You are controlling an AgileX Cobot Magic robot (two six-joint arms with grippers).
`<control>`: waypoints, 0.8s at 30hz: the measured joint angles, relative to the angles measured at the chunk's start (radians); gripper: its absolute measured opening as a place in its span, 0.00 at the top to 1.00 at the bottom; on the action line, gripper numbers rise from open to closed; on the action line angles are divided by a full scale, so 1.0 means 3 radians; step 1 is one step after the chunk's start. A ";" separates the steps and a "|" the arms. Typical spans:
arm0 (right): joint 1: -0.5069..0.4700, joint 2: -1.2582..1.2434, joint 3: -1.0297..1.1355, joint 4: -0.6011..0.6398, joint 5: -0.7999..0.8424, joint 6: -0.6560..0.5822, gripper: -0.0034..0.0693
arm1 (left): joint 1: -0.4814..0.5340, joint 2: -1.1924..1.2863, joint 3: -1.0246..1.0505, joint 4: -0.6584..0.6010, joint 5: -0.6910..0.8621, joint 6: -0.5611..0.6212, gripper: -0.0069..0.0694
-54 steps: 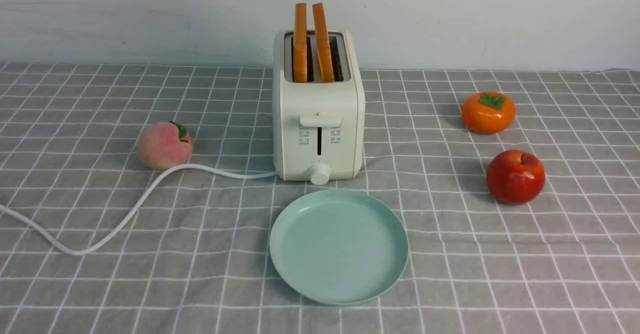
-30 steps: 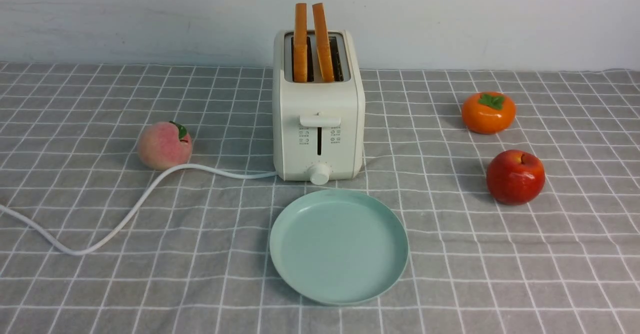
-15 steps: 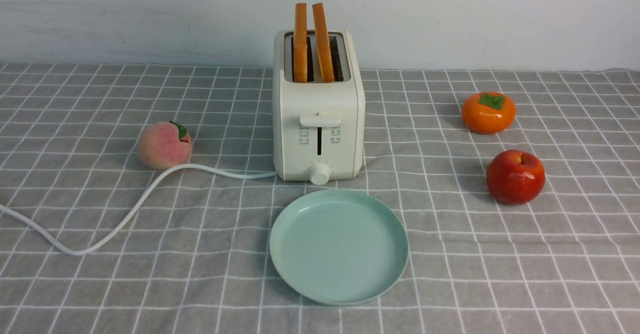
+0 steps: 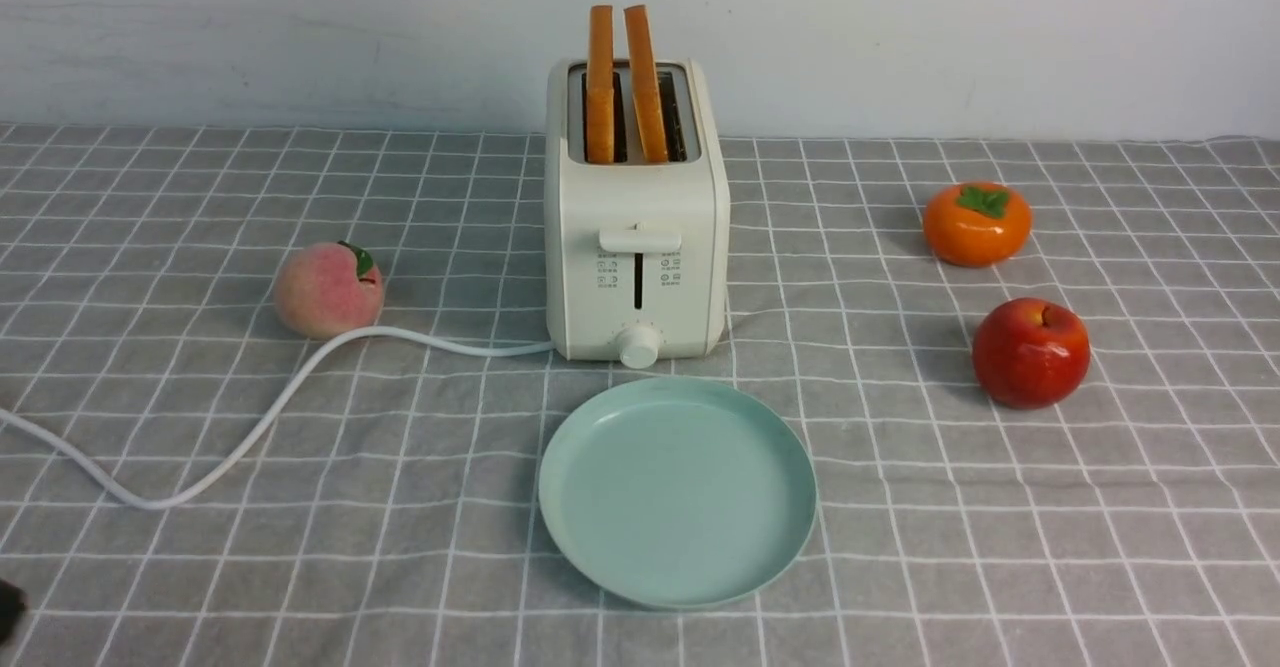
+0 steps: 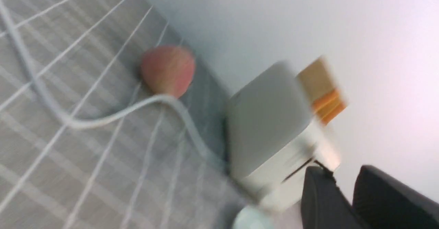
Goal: Take toasted bread from bread machine on grey coffee table place on plate.
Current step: 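Reach for a toast slice standing in the toaster with the left gripper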
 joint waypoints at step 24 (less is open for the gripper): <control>0.0000 0.1056 -0.1770 0.0505 0.0884 -0.0402 0.94 | 0.0000 0.3254 -0.3112 0.0837 0.2676 0.0772 0.93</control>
